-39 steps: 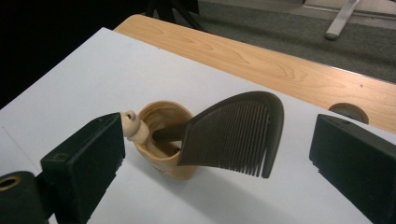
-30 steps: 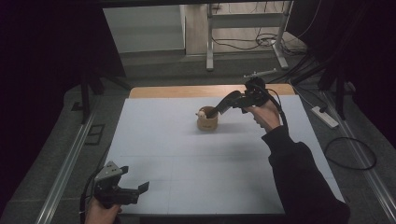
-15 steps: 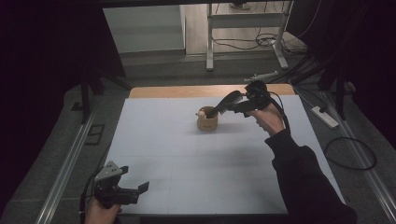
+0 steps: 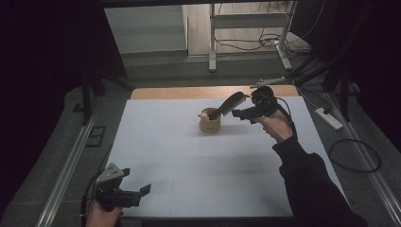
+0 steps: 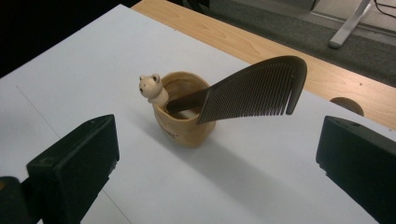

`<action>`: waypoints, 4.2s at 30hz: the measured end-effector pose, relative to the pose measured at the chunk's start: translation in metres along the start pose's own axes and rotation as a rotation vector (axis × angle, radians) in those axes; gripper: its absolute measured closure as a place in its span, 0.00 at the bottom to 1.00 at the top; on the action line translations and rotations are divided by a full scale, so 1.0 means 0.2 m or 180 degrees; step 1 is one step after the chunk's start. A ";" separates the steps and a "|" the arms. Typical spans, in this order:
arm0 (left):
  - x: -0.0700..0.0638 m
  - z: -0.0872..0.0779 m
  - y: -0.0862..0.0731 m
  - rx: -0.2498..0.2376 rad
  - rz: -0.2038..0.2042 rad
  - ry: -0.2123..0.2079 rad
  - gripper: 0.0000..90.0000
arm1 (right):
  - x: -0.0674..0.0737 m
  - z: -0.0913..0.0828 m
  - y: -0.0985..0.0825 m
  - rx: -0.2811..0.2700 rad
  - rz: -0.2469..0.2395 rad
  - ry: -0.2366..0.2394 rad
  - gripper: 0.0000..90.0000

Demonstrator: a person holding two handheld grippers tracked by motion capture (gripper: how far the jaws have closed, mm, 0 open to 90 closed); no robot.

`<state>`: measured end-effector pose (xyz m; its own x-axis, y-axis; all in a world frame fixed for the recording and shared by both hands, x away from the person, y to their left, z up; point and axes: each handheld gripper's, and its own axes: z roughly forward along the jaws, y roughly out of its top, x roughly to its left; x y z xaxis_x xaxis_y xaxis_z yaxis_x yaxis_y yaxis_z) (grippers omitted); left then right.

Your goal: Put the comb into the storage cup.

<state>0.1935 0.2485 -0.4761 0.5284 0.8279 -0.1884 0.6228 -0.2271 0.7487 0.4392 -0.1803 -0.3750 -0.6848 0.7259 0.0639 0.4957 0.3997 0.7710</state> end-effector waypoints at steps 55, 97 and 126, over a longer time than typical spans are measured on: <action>0.00 0.00 0.00 0.0003 -0.0006 0.0003 0.00 | 0.11 -0.14 -0.28 -0.0014 -0.0152 0.0015 0.00; 0.00 0.00 0.00 0.0000 0.0015 0.0002 0.00 | 0.12 -0.29 -0.53 0.0141 -0.0099 0.0067 0.00; -0.01 -0.01 0.00 -0.0047 0.0016 0.0035 0.00 | 0.08 -0.52 -0.82 0.0207 0.0064 -0.0150 0.00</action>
<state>0.1917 0.2486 -0.4749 0.5249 0.8324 -0.1776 0.6116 -0.2238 0.7588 0.2912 -0.2921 -0.4347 -0.6493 0.7590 0.0479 0.5438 0.4193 0.7269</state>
